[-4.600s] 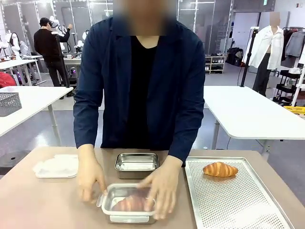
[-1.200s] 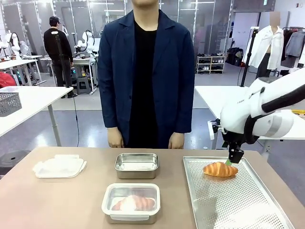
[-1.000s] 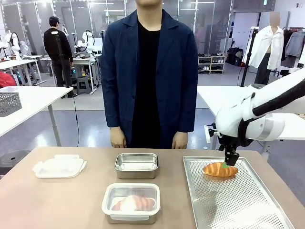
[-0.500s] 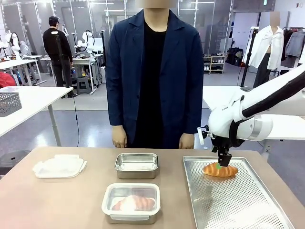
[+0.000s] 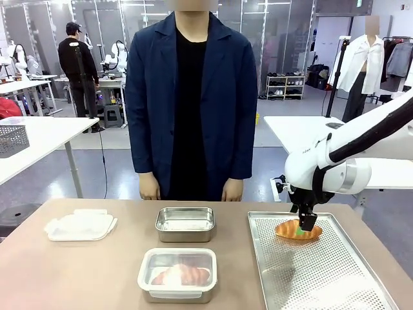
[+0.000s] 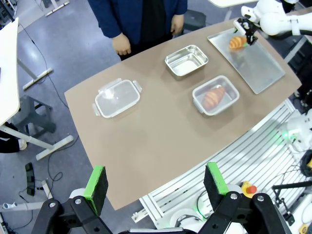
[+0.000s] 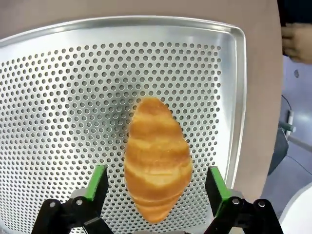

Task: Place the bread into the airtight container.
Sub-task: Pick up a Butter Roll and place it into an empty Airtight Container.

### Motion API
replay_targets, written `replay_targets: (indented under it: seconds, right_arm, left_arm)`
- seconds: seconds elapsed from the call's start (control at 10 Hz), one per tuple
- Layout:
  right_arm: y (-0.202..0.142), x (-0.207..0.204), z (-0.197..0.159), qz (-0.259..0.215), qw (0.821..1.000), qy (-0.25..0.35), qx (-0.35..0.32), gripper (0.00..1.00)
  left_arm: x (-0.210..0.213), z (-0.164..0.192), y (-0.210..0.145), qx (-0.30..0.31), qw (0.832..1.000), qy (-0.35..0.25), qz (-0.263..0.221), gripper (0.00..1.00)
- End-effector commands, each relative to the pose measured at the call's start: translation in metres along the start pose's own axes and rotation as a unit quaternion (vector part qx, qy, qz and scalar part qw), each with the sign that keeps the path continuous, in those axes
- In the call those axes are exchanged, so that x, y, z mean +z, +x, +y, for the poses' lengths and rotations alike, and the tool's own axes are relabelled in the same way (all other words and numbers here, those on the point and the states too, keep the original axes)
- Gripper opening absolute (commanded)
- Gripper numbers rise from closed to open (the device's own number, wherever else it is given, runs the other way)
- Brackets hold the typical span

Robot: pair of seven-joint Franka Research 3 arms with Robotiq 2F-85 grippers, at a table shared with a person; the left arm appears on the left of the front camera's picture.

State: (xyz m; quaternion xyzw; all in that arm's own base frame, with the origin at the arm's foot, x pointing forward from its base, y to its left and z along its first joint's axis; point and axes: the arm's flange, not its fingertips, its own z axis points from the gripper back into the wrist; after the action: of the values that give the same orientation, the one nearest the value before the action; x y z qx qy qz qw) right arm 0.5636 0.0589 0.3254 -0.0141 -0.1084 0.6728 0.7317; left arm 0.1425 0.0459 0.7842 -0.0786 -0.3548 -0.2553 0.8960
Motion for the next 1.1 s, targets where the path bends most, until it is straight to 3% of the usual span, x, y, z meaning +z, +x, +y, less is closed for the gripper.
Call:
replay_targets:
  seconds: [0.0,0.6,0.9,1.0]
  right_arm:
    - [-0.003,-0.012,0.005,0.011,1.000,-0.006,-0.015,1.00]
    - [-0.008,-0.025,0.004,0.016,1.000,-0.011,-0.011,1.00]
    - [-0.011,-0.028,0.005,0.031,0.999,-0.011,-0.009,0.12]
    - [-0.011,-0.028,0.004,0.030,0.999,-0.009,-0.011,0.00]
  left_arm:
    - [0.004,-0.002,0.000,-0.009,1.000,-0.004,0.002,1.00]
    - [0.004,-0.002,0.000,-0.009,1.000,-0.004,0.002,1.00]
    - [0.004,-0.002,0.000,-0.009,1.000,-0.004,0.002,1.00]
    - [0.004,-0.002,0.000,-0.009,1.000,-0.004,0.002,1.00]
